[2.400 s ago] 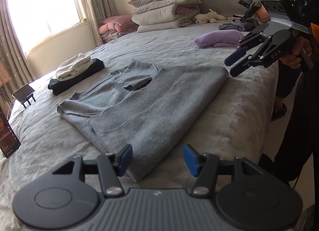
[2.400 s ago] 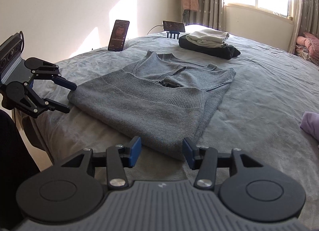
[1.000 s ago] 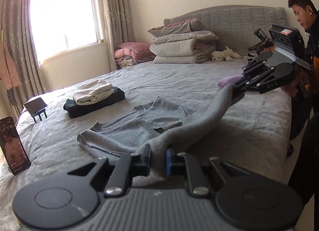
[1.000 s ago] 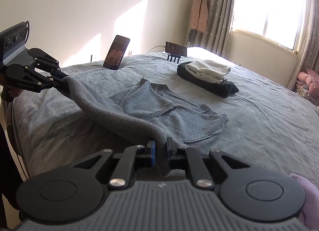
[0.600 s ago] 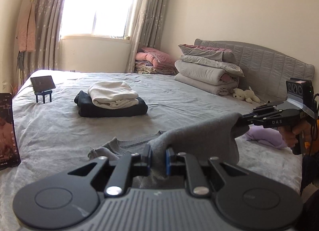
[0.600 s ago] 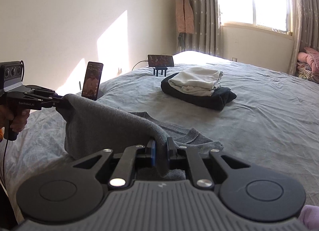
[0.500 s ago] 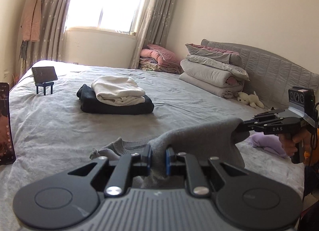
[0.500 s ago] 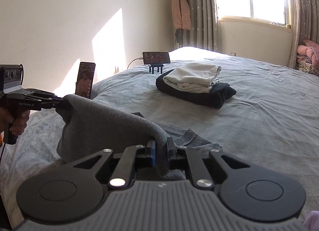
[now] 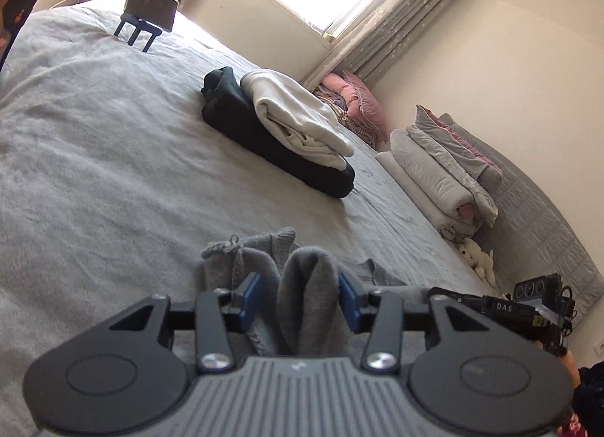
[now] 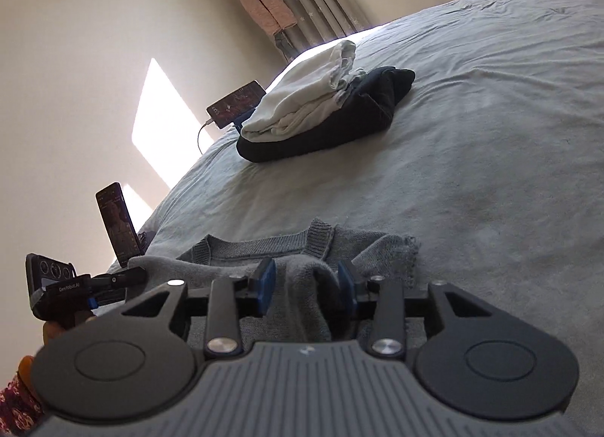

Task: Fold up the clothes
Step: 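Lift the folded sweater off the bed with both grippers, then open both grippers and release the folded grey sweater onto the bed, then move both open grippers to the folded edge of the sweater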

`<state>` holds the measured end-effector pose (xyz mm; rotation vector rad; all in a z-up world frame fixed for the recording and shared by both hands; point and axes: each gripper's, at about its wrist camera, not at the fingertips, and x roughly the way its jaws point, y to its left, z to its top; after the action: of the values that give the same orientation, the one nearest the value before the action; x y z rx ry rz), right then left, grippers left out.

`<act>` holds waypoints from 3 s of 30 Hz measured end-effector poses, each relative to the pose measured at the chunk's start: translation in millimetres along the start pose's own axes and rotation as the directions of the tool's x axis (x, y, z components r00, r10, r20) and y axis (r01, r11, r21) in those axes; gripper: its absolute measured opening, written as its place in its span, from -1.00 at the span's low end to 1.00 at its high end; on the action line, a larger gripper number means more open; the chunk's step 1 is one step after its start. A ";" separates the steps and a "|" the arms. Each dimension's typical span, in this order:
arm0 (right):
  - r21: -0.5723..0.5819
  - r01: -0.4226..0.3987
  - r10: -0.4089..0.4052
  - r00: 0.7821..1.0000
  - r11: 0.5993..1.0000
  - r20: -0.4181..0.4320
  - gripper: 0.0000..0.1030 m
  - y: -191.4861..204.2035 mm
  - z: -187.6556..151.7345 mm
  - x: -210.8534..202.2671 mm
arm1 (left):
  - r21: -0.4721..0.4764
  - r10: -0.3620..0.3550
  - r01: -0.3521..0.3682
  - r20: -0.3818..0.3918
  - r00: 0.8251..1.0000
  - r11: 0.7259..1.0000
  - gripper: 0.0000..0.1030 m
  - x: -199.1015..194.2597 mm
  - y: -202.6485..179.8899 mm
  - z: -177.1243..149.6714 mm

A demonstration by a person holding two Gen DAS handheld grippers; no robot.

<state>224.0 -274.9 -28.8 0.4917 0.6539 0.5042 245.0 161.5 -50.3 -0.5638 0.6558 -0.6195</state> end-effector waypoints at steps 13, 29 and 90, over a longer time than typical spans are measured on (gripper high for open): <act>0.032 -0.052 0.050 0.997 0.998 0.053 -0.14 -11.2 -21.5 -12.9 | 0.116 0.022 -0.025 0.026 0.999 0.993 -0.33 -1.8 -18.0 -18.3; -0.139 0.187 -0.164 0.973 0.972 0.163 -0.79 1.5 -7.4 27.2 | 0.012 0.178 -0.181 0.124 0.976 0.983 -0.81 20.0 -3.1 -3.6; -0.498 0.163 -0.138 0.987 0.852 0.087 0.48 95.1 -50.5 39.0 | 0.662 0.212 -0.182 0.035 0.977 0.727 0.99 40.0 -117.0 -56.9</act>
<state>190.0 -165.5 -26.6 -0.0462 0.4826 0.4902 190.6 38.9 -27.2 0.1948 0.4780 -0.6156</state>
